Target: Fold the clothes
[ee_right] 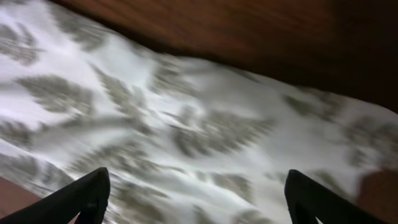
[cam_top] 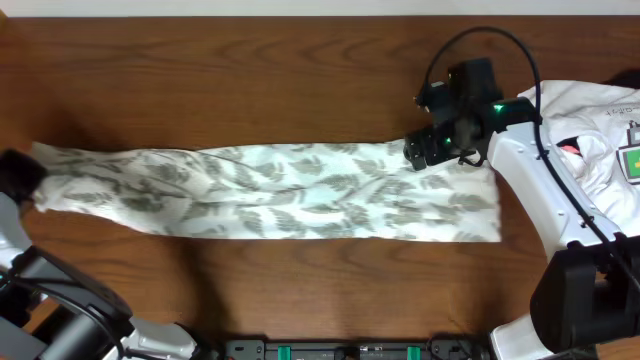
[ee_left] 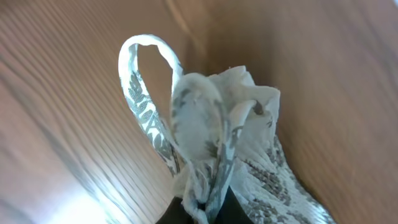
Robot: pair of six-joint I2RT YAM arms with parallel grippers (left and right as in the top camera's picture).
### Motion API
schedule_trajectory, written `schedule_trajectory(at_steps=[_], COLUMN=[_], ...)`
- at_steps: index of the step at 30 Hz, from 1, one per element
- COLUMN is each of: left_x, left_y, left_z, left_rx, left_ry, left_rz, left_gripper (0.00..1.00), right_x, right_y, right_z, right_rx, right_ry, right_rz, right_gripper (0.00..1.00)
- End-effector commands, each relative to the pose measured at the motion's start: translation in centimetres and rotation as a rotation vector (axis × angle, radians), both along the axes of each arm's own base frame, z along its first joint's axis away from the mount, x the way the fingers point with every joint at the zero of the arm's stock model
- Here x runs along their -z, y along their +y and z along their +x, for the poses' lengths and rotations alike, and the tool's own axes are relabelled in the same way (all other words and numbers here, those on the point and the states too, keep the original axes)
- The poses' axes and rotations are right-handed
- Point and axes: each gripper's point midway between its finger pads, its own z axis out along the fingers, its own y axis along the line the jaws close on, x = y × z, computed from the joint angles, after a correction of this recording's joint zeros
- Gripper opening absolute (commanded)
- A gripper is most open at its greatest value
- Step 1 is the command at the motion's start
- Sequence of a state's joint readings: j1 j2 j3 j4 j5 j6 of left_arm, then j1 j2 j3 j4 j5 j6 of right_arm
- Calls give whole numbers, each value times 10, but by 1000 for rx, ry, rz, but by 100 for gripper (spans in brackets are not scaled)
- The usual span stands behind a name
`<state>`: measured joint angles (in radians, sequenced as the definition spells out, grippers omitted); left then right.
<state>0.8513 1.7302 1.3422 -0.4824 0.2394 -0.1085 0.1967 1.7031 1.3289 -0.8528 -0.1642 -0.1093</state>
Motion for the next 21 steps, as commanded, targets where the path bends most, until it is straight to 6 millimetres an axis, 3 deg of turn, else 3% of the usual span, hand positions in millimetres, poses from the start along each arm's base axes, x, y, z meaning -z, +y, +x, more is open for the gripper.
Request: schedule_trajectory(at_steps=[1,5,9,15,21], left_x=[-39,-53,-50,-56,-83], left_y=[27,37,27,-15,-69], left_z=[-6,-10,-5,25,54], left_rx=[-71,-106,-78,105,300], left_ry=[-26,-34,-35,-45,-62], left_rz=[93,110,83,75,159], left_gripper=[6,6,6,6,6], right_x=[-9,-8,-9,-9,-10], right_y=[-8,-13,-14,-13,-6], right_z=[2,2,2,2,0], right_rx=[67,83,107,156,163], right_ry=[-3,4,9,23,40], right_rz=[26,25,32,52,106], right_gripper=[88,88,88,88,88])
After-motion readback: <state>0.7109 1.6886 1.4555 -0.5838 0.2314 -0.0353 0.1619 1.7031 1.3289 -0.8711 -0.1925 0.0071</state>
